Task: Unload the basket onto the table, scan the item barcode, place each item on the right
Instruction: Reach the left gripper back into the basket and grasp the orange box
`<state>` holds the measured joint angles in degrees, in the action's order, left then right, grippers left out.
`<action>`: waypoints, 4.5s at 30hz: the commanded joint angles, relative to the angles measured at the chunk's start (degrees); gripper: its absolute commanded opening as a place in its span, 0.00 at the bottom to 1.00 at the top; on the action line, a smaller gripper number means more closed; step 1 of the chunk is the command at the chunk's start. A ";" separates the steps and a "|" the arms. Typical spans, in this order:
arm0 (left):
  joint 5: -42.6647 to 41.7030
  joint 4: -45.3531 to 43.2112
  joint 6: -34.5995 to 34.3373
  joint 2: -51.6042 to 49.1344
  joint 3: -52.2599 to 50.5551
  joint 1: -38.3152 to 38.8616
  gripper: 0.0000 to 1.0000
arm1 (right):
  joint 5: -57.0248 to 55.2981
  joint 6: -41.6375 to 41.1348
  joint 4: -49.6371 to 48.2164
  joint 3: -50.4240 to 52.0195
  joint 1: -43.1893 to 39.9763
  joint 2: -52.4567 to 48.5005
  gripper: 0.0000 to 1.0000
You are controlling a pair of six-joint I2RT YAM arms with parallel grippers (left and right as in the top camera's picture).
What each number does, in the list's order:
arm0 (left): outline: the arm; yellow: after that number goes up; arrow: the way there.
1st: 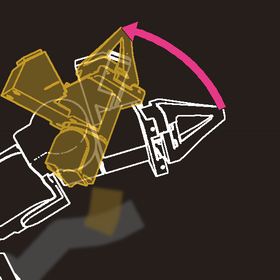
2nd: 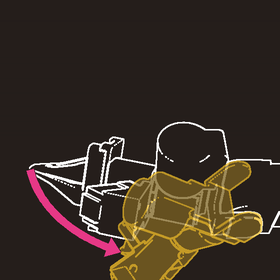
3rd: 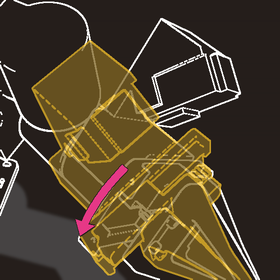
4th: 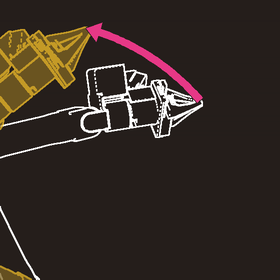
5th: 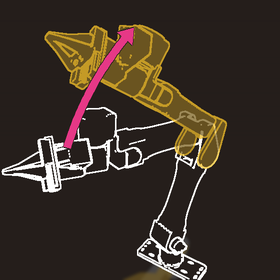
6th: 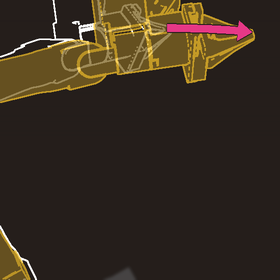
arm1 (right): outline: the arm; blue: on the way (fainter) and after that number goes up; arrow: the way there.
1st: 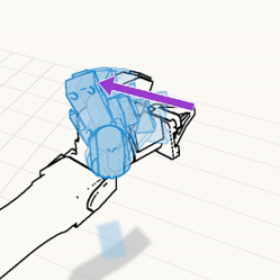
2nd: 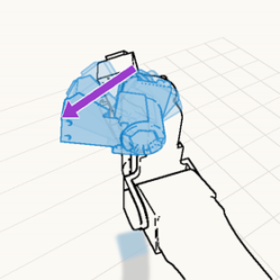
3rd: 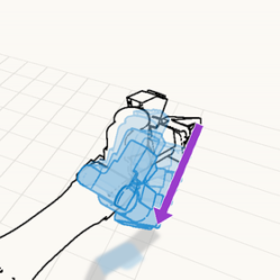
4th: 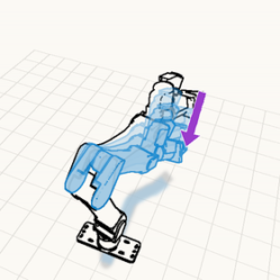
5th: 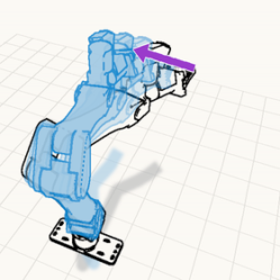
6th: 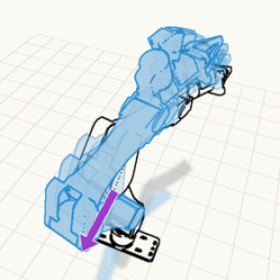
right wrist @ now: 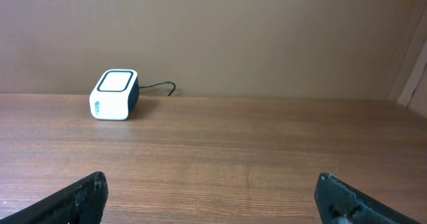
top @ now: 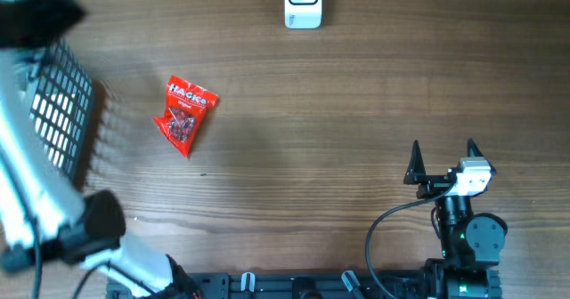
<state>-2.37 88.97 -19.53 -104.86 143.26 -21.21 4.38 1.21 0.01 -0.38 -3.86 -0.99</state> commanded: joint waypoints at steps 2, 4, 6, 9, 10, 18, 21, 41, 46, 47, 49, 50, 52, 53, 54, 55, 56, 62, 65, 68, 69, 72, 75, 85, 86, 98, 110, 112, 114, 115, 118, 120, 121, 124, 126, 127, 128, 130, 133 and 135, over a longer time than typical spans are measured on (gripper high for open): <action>1.01 -0.35 -1.95 0.76 0.66 -12.20 1.00 | -0.98 0.24 -0.09 0.09 -0.28 0.46 1.00; 1.01 -0.39 -1.90 -0.63 -0.22 -16.06 1.00 | -0.98 0.24 -0.09 0.09 -0.28 0.46 1.00; 0.94 -0.44 -1.99 -2.45 -1.42 -19.43 1.00 | -0.98 0.26 -0.09 0.09 -0.28 0.46 1.00; 0.90 -0.48 -1.99 -6.14 -2.45 -22.88 1.00 | -0.98 0.24 -0.09 0.09 -0.28 0.46 1.00; 0.70 -0.48 -1.97 -7.63 -2.49 -23.65 1.00 | -0.98 0.24 -0.09 0.09 -0.28 0.46 1.00; 0.13 -0.68 -0.22 -19.52 -2.56 -24.65 0.99 | -0.98 0.24 -0.09 0.09 -0.28 0.46 1.00; 2.23 -1.25 -0.24 -23.28 -2.58 -24.83 1.00 | -0.98 0.24 -0.09 0.09 -0.28 0.46 1.00; 5.03 -3.72 5.09 -39.34 -2.60 -24.81 1.00 | -0.98 0.24 -0.09 0.09 -0.28 0.46 1.00; 4.96 -3.67 5.66 -39.60 -2.60 -24.81 0.97 | -0.98 0.24 -0.09 0.09 -0.28 0.46 1.00; 4.96 -3.48 5.66 -39.60 -2.60 -24.81 0.93 | -0.98 0.26 -0.09 0.09 -0.28 0.46 1.00; 4.96 -2.99 5.66 -39.60 -2.60 -24.81 0.81 | -0.98 0.24 -0.09 0.09 -0.28 0.46 1.00; 4.96 -2.69 5.64 -39.60 -2.60 -24.81 0.72 | -0.98 0.24 -0.09 0.09 -0.28 0.46 1.00; 4.96 -2.21 5.64 -39.60 -2.60 -24.81 0.58 | -0.98 0.24 -0.09 0.09 -0.28 0.46 1.00; 4.96 -1.90 5.64 -39.60 -2.60 -24.81 0.53 | -0.98 0.24 -0.09 0.09 -0.28 0.46 0.99; 4.96 -1.53 5.64 -39.60 -2.60 -24.81 0.47 | -0.98 0.24 -0.09 0.09 -0.28 0.46 1.00; 4.96 -1.22 5.64 -39.60 -2.60 -24.81 0.41 | -0.98 0.24 -0.09 0.09 -0.28 0.46 0.99; 4.96 -0.87 5.64 -39.60 -2.60 -24.81 0.35 | -0.98 0.24 -0.09 0.09 -0.28 0.46 1.00; 4.96 1.14 5.64 -39.58 -2.58 -24.81 0.06 | -0.98 0.26 -0.09 0.09 -0.28 0.46 1.00; 5.03 2.16 5.66 -39.58 -2.58 -24.81 0.11 | -0.98 0.26 -0.09 0.09 -0.28 0.46 1.00; 5.05 3.54 5.90 -39.58 -2.58 -24.81 0.44 | -0.98 0.24 -0.09 0.09 -0.28 0.46 0.99; 5.07 4.02 6.38 -39.50 -2.58 -24.81 0.55 | -0.98 0.24 -0.09 0.09 -0.28 0.46 1.00; 5.49 4.98 7.34 -38.95 -2.58 -24.81 0.85 | -0.98 0.24 -0.09 0.09 -0.28 0.46 1.00; 5.49 4.98 7.34 -36.87 -2.58 -24.81 0.97 | -0.98 0.26 -0.09 0.09 -0.28 0.46 1.00; -1.20 3.89 16.52 -27.19 -2.58 -23.74 1.00 | -0.98 0.24 -0.09 0.09 -0.28 0.46 1.00; -5.38 4.55 21.40 -27.28 -2.73 -23.08 1.00 | -0.98 0.24 -0.09 0.09 -0.28 0.46 1.00; 3.26 -1.60 22.21 -27.32 -16.04 -20.98 1.00 | -0.98 0.24 -0.09 0.09 -0.28 0.46 1.00; 6.10 -7.13 21.68 -27.63 -20.52 -22.51 1.00 | -0.98 0.24 -0.09 0.09 -0.28 0.46 1.00; 6.12 -9.33 21.75 -27.63 -23.32 -22.40 1.00 | -0.98 0.24 -0.09 0.09 -0.28 0.46 1.00; 6.10 -11.34 21.90 -27.63 -25.46 -22.40 1.00 | -0.98 0.26 -0.09 0.09 -0.28 0.46 1.00; 6.10 -12.20 21.92 -27.63 -26.18 -22.40 1.00 | -0.98 0.22 -0.09 0.09 -0.28 0.46 1.00; 5.88 -13.62 22.34 -27.63 -26.80 -22.40 1.00 | -0.98 0.24 -0.09 0.09 -0.28 0.46 1.00; 5.90 -14.16 22.34 -27.63 -26.80 -22.40 1.00 | -0.98 0.24 -0.09 0.09 -0.28 0.46 1.00; 5.90 -14.43 22.32 -27.63 -26.80 -22.40 0.93 | -0.98 0.24 -0.09 0.09 -0.28 0.46 0.99; 5.90 -15.30 22.29 -27.63 -26.80 -22.40 0.60 | -0.98 0.24 -0.09 0.09 -0.28 0.46 1.00; 5.92 -16.13 22.29 -27.63 -26.80 -22.43 0.47 | -0.98 0.26 -0.09 0.09 -0.28 0.46 1.00; 5.92 -16.26 22.32 -27.63 -26.80 -22.43 0.46 | -0.98 0.24 -0.09 0.09 -0.28 0.46 1.00; 5.92 -16.39 22.32 -27.63 -26.80 -22.43 0.46 | -0.98 0.24 -0.09 0.09 -0.28 0.46 1.00; 5.90 -16.46 22.29 -27.63 -26.80 -22.43 0.40 | -0.98 0.22 -0.09 0.09 -0.28 0.46 1.00; 5.90 -16.37 22.29 -27.61 -26.80 -22.43 0.17 | -0.98 0.24 -0.09 0.09 -0.28 0.46 1.00; 5.79 -16.33 22.03 -27.41 -26.77 -22.40 0.04 | -0.98 0.24 -0.09 0.09 -0.28 0.46 1.00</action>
<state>3.16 72.99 2.50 -132.22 116.84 -43.62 4.38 1.21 0.01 -0.38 -3.86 -0.99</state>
